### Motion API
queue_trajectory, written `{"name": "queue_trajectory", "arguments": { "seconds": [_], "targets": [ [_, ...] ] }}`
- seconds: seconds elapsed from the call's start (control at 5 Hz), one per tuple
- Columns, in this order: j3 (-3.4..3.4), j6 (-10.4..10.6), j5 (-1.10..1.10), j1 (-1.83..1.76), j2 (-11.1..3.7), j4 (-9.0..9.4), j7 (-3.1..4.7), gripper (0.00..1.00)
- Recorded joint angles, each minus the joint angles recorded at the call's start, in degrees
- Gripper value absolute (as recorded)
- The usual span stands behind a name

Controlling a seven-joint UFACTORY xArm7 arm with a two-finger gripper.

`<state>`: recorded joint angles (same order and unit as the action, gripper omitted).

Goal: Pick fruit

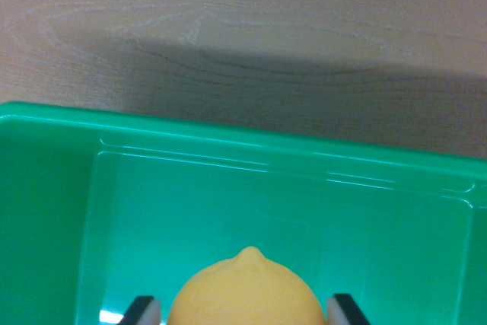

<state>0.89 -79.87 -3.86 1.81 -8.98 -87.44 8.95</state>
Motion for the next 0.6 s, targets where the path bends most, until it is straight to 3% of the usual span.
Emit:
{"name": "queue_trajectory", "arguments": {
  "seconds": [0.6],
  "targets": [
    [-0.01, -1.0, 0.03, 0.0, 0.38, -0.59, -0.07, 1.0]
  ]
}}
